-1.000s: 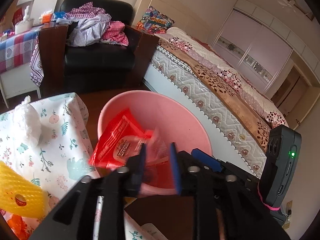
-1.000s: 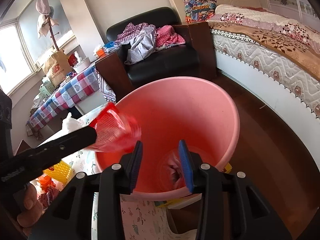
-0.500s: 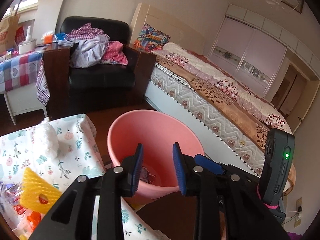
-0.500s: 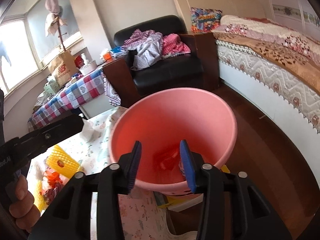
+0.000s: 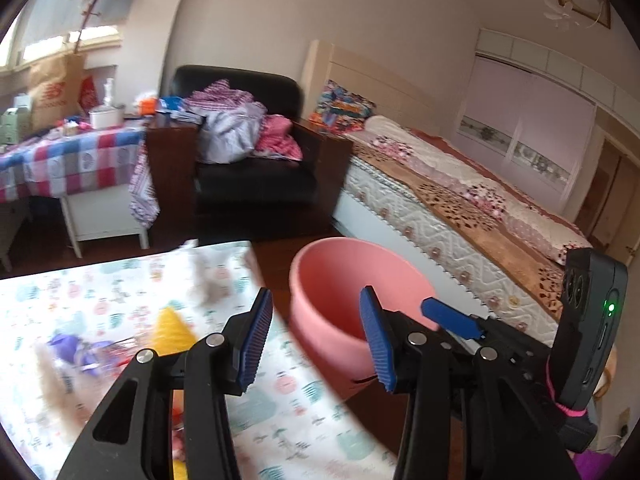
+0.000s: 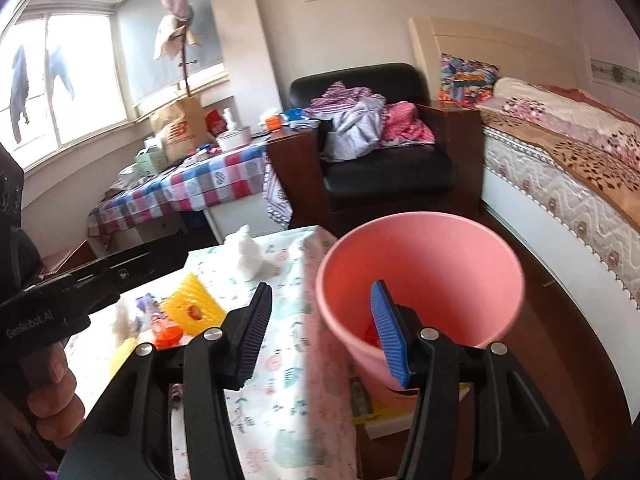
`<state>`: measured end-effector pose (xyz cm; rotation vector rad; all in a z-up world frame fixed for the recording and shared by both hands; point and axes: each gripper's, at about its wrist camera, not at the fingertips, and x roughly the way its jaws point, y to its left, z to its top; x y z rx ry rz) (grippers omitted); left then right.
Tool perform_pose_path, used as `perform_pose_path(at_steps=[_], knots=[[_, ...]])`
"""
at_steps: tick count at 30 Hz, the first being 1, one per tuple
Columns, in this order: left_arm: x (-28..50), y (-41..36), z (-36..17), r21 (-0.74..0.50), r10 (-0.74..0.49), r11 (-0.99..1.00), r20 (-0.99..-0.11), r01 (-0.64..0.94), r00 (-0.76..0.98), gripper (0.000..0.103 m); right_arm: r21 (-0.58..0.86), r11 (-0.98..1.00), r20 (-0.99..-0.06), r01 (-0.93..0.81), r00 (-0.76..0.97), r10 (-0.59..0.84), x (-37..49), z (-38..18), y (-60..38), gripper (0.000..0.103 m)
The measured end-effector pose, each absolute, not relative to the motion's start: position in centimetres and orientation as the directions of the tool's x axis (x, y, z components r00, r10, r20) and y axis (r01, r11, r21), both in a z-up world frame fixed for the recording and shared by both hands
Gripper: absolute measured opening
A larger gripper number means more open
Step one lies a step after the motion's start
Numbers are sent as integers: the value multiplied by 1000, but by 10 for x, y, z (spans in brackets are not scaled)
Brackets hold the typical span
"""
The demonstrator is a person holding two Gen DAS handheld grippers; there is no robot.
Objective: Collect trash
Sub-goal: 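Move both open tools back over the trash on the table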
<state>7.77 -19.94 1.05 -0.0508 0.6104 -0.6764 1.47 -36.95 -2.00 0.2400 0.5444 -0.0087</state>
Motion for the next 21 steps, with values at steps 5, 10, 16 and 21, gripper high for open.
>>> perform_pose_path(at_steps=[5, 10, 16, 21], knots=[[68, -161, 8, -210, -544, 829, -513, 518, 664, 45, 223, 975, -516, 23, 851, 98, 13, -22, -345, 52], [62, -115, -1, -197, -482, 871, -524, 450, 702, 45, 217, 976, -531, -21, 836, 136, 15, -27, -323, 52], [62, -65, -17, -197, -406, 912, -553, 359, 728, 45, 216, 975, -554, -55, 816, 169, 23, -32, -306, 52], [63, -20, -37, -181, -316, 949, -588, 260, 745, 45, 218, 972, -572, -86, 796, 199, 33, -38, -293, 52]])
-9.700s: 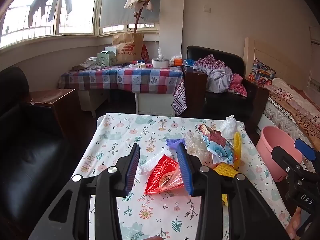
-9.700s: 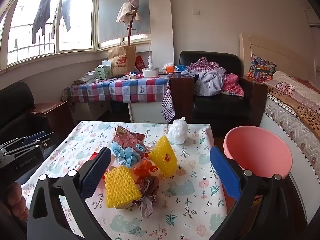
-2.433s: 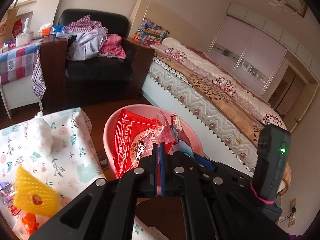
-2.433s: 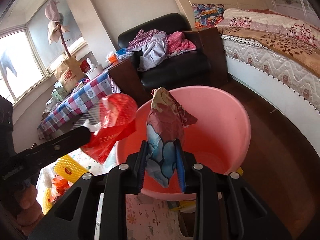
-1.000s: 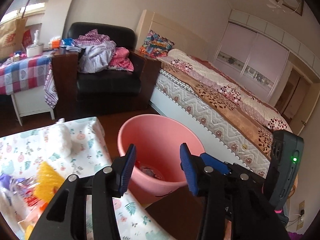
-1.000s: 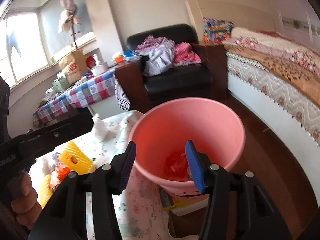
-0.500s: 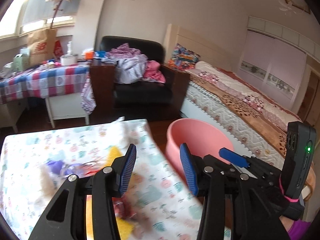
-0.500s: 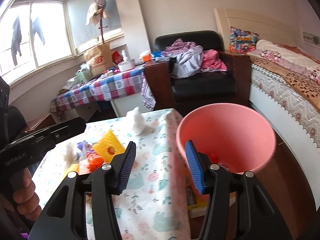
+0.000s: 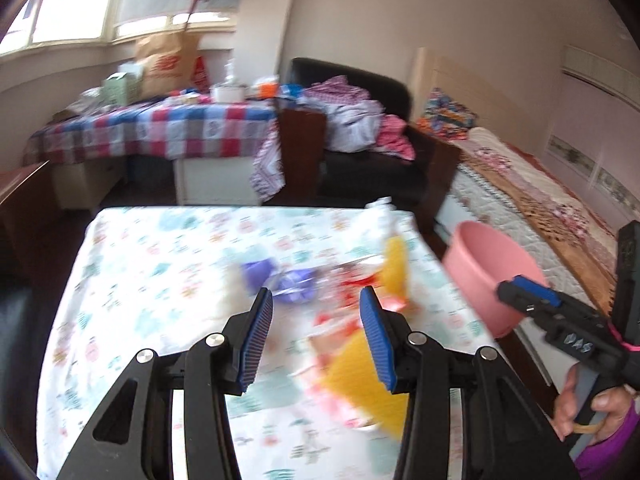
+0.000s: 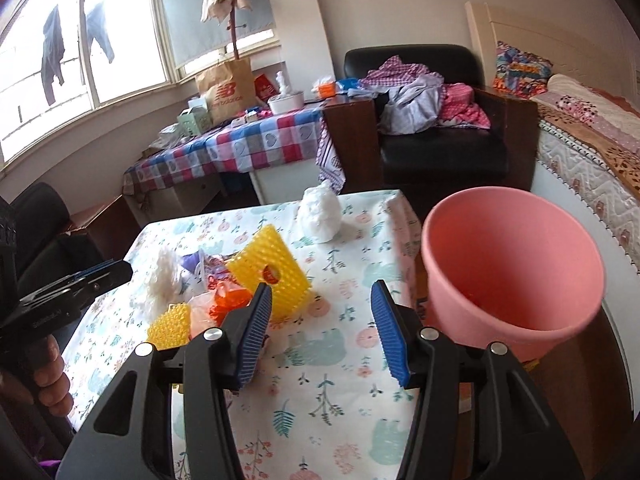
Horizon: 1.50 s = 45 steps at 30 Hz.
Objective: Collect trash
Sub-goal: 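Move both open tools back over the trash on the table, then grasp the clear bubble wrap with the left tool while the right tool grasps the yellow foam net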
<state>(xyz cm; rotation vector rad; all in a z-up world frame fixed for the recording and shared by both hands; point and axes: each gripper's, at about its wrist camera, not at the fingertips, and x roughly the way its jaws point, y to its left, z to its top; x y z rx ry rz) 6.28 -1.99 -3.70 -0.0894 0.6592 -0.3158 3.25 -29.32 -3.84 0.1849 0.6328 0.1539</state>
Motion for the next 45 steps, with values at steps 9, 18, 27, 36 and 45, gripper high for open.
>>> perform_pose_path(at_steps=[9, 18, 27, 36, 45], knots=[[88, 23, -59, -185, -214, 975, -645, 122, 734, 44, 215, 969, -602, -120, 765, 228, 46, -48, -278, 52], [123, 3, -76, -115, -175, 984, -686, 133, 706, 45, 245, 960, -616, -133, 743, 260, 52, -53, -277, 52], [124, 4, -88, -110, -184, 982, -693, 150, 697, 31, 262, 927, -585, -268, 720, 373, 42, -43, -254, 52], [97, 14, -70, -170, -229, 973, -647, 156, 728, 27, 319, 864, -601, -388, 622, 501, 31, -46, -227, 52], [76, 18, -60, -206, -262, 964, -624, 168, 736, 27, 287, 855, -604, -432, 611, 512, 28, -44, -209, 52]])
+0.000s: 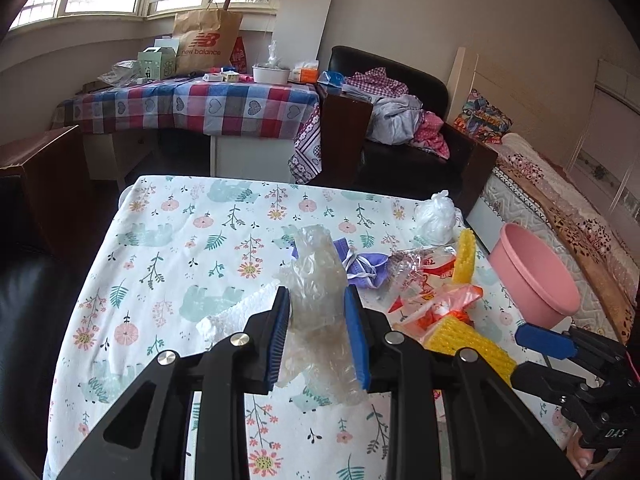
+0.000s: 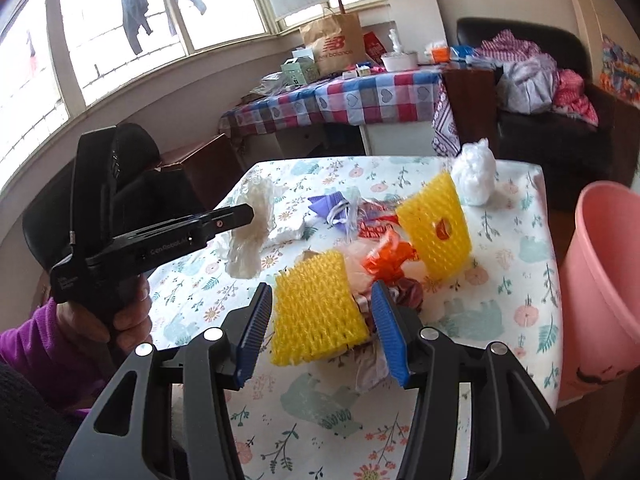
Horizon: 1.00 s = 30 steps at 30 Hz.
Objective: Collect trash
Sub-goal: 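Grasp the clear bubble wrap with the left tool while the right tool grasps the yellow foam net, then carry both items over the pink bucket and open both tools to drop them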
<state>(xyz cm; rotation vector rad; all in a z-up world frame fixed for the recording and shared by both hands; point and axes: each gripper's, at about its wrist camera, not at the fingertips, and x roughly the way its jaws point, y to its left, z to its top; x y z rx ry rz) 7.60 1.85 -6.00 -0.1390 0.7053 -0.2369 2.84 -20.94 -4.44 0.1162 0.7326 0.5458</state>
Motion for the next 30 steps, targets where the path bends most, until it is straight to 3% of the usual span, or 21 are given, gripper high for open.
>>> perform_pose_path(at_steps=[7, 11, 16, 30], knots=[[68, 21, -57, -220, -277, 959, -615, 177, 738, 27, 237, 864, -636, -444, 602, 484, 36, -49, -197, 51], [67, 21, -57, -221, -278, 959, -617, 176, 736, 27, 212, 874, -671, -437, 585, 455, 35, -59, -194, 26], [64, 19, -57, -223, -280, 958, -618, 178, 735, 27, 200, 880, -670, -431, 595, 444, 28, -60, -198, 13], [52, 10, -36, -221, -302, 952, -575, 211, 760, 27, 249, 863, -584, -440, 642, 496, 14, -36, -219, 12]])
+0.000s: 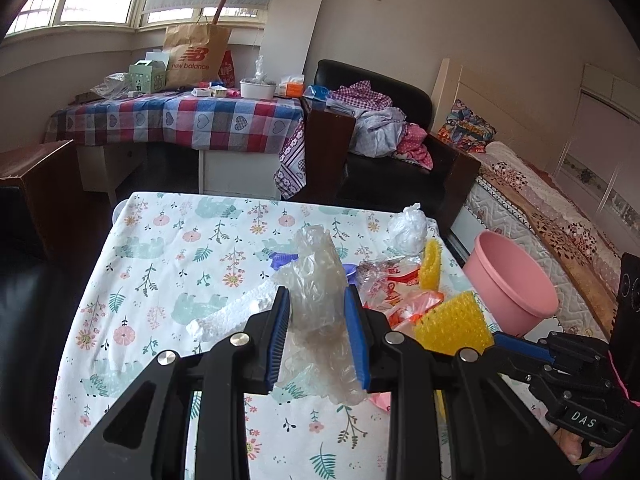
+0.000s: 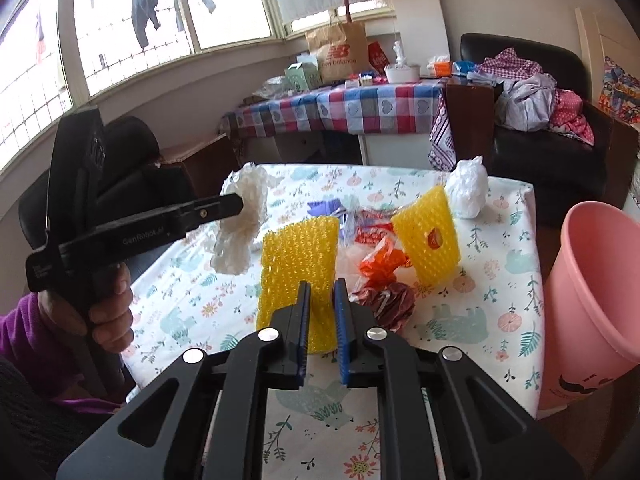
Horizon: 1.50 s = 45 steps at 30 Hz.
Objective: Collect trash
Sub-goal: 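Carry both items over the pink bucket and open both tools to drop them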
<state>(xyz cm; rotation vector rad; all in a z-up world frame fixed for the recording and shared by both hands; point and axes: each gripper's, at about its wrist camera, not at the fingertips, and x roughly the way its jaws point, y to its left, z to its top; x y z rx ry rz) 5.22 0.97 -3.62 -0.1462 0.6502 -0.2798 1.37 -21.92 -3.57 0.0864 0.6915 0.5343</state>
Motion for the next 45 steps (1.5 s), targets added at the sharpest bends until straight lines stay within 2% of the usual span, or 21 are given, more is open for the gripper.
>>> perform_pose_path(at_steps=[18, 45], knots=[[49, -37, -7, -211, -393, 919, -510, 332, 765, 27, 305, 918, -505, -252, 775, 380, 17, -22, -295, 12], [86, -213, 7, -250, -634, 763, -472, 596, 613, 27, 339, 923, -510, 180, 860, 20, 18, -43, -434, 12]])
